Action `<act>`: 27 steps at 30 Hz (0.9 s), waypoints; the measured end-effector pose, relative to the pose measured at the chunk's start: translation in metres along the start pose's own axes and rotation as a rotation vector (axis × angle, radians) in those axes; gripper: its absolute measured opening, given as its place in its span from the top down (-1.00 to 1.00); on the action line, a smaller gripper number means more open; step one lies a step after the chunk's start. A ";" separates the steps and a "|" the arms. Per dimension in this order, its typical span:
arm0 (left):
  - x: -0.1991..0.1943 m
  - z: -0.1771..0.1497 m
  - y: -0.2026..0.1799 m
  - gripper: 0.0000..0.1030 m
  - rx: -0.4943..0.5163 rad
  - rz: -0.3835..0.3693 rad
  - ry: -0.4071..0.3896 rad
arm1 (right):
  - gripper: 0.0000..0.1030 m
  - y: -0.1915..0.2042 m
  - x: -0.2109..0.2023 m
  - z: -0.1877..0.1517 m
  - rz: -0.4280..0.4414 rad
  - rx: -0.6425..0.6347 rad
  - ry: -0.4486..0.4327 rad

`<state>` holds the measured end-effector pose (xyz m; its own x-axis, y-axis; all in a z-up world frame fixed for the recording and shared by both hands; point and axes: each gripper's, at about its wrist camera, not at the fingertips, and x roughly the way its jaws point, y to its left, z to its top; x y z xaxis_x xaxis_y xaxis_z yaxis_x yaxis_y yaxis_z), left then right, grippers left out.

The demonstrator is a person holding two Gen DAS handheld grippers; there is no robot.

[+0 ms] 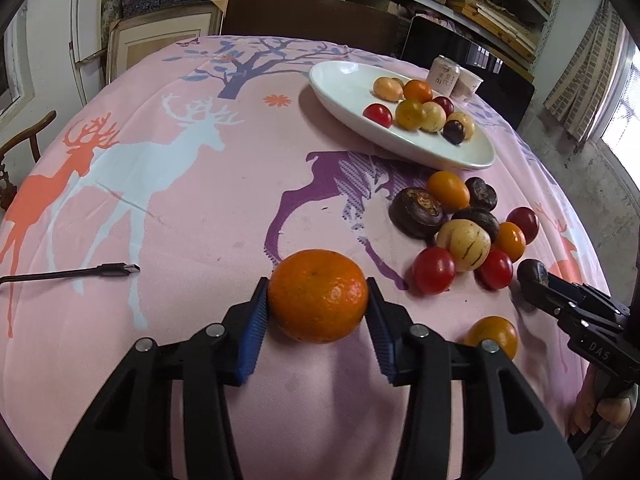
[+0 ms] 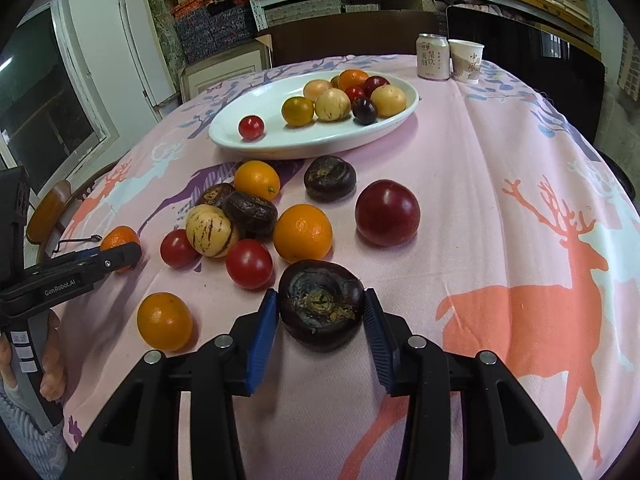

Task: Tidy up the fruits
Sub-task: 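Carry the tangerine and dark brown fruit to the plate and release them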

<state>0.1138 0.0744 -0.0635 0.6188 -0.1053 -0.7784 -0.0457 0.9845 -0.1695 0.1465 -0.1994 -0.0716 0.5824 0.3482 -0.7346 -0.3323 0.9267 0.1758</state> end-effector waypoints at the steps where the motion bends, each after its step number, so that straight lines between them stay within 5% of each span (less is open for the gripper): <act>1: -0.004 0.000 -0.001 0.12 0.005 -0.003 -0.019 | 0.15 0.000 -0.005 -0.001 0.000 0.002 -0.022; 8: -0.014 0.016 -0.014 0.12 0.049 0.008 -0.059 | 0.15 -0.009 -0.027 0.008 0.029 0.031 -0.099; 13: -0.014 0.073 -0.030 0.11 0.071 0.018 -0.110 | 0.15 -0.019 -0.036 0.064 0.013 0.040 -0.180; 20: 0.020 0.145 -0.048 0.11 0.075 0.033 -0.135 | 0.15 -0.018 0.008 0.126 0.061 0.048 -0.173; 27: 0.085 0.179 -0.046 0.11 0.057 0.033 -0.053 | 0.13 -0.008 0.057 0.135 0.090 0.015 -0.119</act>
<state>0.3085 0.0453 -0.0135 0.6587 -0.0666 -0.7494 -0.0232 0.9938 -0.1087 0.2826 -0.1675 -0.0267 0.6350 0.4435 -0.6325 -0.3765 0.8926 0.2479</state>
